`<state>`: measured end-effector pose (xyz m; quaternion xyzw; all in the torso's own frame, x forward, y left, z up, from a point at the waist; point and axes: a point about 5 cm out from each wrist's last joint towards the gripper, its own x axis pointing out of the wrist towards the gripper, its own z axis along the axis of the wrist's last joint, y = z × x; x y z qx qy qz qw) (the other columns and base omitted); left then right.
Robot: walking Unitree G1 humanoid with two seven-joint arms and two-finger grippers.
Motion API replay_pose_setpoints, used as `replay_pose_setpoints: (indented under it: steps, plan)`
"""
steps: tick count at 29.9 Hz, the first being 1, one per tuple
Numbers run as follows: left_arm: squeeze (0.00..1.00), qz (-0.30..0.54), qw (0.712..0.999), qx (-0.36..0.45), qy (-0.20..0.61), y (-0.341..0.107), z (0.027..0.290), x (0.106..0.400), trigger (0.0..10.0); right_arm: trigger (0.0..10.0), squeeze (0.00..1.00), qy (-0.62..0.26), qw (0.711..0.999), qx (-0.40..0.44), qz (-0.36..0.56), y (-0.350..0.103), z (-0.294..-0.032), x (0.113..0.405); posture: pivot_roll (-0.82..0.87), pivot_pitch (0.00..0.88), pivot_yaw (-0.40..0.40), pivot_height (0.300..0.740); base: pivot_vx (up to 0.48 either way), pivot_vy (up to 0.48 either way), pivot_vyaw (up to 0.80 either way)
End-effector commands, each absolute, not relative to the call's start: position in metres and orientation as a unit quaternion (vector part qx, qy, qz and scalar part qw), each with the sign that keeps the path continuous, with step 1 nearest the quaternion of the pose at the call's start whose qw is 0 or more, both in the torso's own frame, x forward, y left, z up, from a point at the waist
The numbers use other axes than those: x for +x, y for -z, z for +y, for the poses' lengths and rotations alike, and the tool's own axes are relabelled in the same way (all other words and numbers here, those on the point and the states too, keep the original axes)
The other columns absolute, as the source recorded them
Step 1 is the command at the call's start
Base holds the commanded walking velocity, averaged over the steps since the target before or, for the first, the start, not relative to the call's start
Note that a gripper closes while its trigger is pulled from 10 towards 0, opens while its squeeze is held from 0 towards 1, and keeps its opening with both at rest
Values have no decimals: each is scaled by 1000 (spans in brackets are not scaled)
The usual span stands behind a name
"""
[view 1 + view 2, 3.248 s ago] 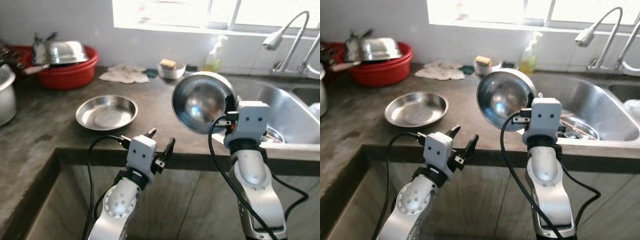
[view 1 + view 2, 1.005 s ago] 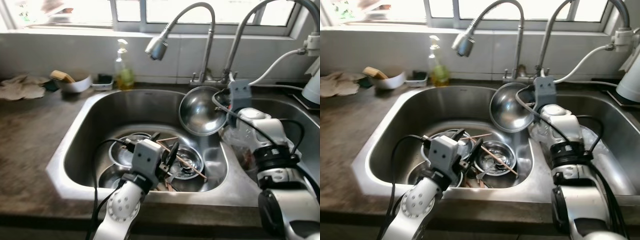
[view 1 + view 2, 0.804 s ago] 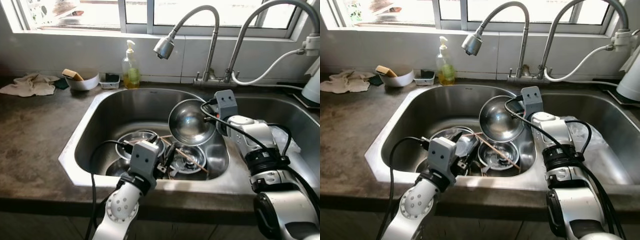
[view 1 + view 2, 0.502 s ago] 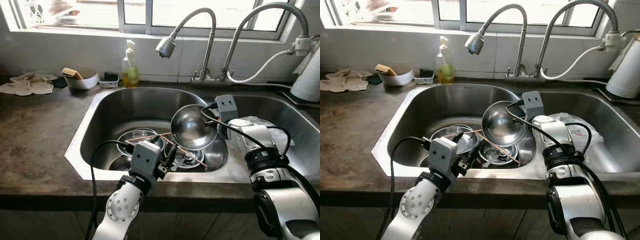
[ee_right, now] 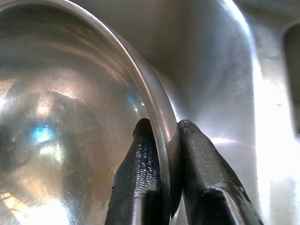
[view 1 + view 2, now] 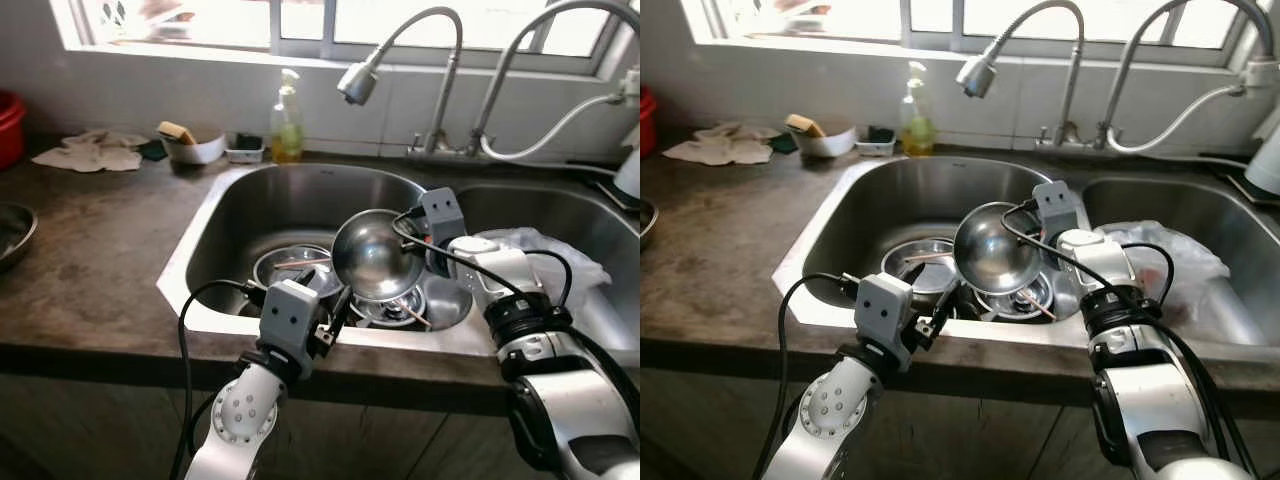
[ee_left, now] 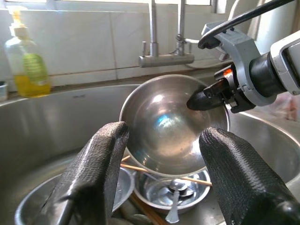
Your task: Kitchen organization
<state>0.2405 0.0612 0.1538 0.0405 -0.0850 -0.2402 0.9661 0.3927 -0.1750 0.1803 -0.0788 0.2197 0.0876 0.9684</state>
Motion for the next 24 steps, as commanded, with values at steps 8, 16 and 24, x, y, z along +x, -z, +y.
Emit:
replay_pose_setpoints:
  steps: [8, 16, 24]
  plan:
    - [0, -83, 965, 39, 244, -155, 60, 240, 10000, 10000, 0, -91, 985, -69, 130, -223, -169, 406, 73, 45, -59, 740, 0, 0, 0]
    - [0, -82, 965, 39, 244, -156, 60, 240, 10000, 10000, 0, -110, 965, -92, 218, -189, -158, 402, 76, 50, -59, 740, 0, 0, 0]
    - [0, -81, 966, 40, 241, -155, 61, 239, 10000, 10000, 0, -152, 945, -97, 273, -167, -150, 394, 78, 56, -58, 740, 0, 0, 0]
